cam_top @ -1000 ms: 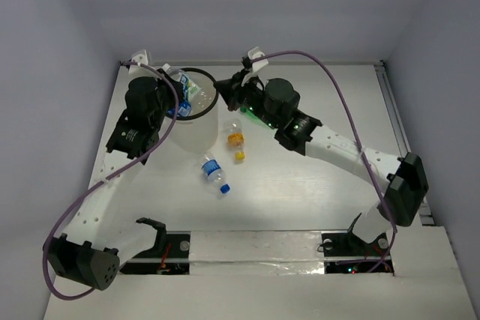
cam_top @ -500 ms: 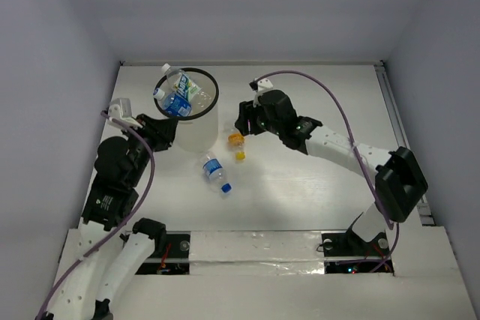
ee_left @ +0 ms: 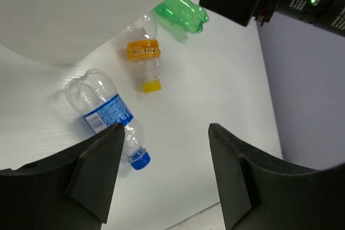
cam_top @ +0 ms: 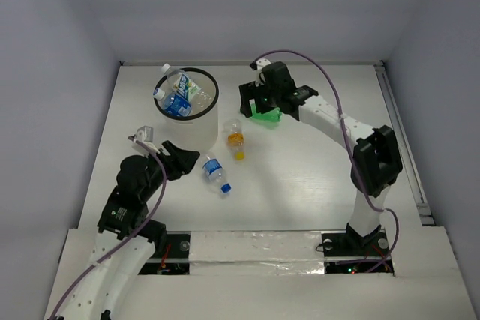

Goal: Put the plastic bottles in the bin

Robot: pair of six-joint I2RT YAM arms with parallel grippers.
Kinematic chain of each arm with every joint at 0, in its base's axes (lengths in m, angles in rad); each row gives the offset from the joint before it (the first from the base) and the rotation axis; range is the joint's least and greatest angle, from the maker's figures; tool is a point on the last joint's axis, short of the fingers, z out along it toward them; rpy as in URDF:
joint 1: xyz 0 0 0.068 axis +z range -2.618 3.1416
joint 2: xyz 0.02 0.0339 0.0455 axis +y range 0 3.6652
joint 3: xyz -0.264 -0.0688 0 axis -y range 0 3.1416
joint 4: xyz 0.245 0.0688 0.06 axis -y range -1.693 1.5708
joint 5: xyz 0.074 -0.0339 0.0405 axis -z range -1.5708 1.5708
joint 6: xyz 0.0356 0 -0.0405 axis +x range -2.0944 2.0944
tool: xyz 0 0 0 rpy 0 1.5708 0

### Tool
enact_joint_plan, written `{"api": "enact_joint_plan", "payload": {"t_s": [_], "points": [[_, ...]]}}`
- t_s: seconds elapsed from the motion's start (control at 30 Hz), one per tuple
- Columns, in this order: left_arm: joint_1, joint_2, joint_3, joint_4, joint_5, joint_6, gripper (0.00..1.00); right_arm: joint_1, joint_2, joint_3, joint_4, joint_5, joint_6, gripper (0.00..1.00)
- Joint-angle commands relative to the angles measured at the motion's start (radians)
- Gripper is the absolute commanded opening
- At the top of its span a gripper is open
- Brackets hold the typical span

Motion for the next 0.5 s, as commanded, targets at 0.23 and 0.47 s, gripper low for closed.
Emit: {"api": "enact_joint_plan", "payload": {"t_s": [0.23,0.47], "points": [[-0.035,-0.008,-0.112,0.110,0.013,-0.124,0.82,0.026,0.160,0.076,-0.016,-0.170,0.045,0.93],[-0.109,0.024,-0.211,0.191,-0.089,-0.194,0.83,0.047,0.263,0.158,-0.002,-0.174,0.104,0.94]]}}
